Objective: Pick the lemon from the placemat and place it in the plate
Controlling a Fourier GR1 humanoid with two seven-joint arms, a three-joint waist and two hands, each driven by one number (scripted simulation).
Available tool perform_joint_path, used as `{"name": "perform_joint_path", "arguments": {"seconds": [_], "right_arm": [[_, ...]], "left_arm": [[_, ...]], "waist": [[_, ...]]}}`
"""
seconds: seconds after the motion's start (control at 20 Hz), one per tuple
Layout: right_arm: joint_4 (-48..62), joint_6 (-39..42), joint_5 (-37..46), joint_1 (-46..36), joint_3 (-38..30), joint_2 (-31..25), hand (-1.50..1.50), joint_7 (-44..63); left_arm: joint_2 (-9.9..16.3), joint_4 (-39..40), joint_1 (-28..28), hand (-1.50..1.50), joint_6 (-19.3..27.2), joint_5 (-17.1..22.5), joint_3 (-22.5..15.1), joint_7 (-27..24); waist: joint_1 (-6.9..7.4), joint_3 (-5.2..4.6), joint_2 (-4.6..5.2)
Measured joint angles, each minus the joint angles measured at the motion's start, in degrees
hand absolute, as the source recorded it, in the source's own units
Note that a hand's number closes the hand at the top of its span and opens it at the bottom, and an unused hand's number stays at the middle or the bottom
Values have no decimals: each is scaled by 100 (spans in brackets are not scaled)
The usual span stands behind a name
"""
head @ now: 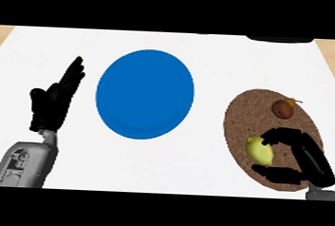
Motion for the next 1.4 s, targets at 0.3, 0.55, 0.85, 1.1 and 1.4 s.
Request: {"name": "perform_joint_path", "arguments": {"seconds": [0.3, 0.55, 0.85, 1.1, 1.4], "right_arm": [[-129, -143, 452, 53, -43, 57, 150, 1117], [-400, 66, 1421, 54, 38, -42, 150, 3237], [-1981, 233, 2158, -342, 449, 433, 150, 4970], [-2912, 642, 2335, -1036, 854, 732, 150, 5594], [-3133, 1079, 2320, -1862, 1420, 1301, 150, 6154]], "left_arm": [[-53, 65, -46, 0, 1, -93, 11, -38], [-78, 58, -10, 0, 46, -157, -24, -51], [-139, -36, 67, 0, 65, -167, -45, 26], [-182, 30, 62, 0, 52, -190, -45, -59], [-180, -48, -17, 0, 8, -204, -20, 56]], "waist": [[-5, -10, -11], [-8, -38, -18], [-26, 6, -18], [-2, 19, -1], [35, 26, 12]]}}
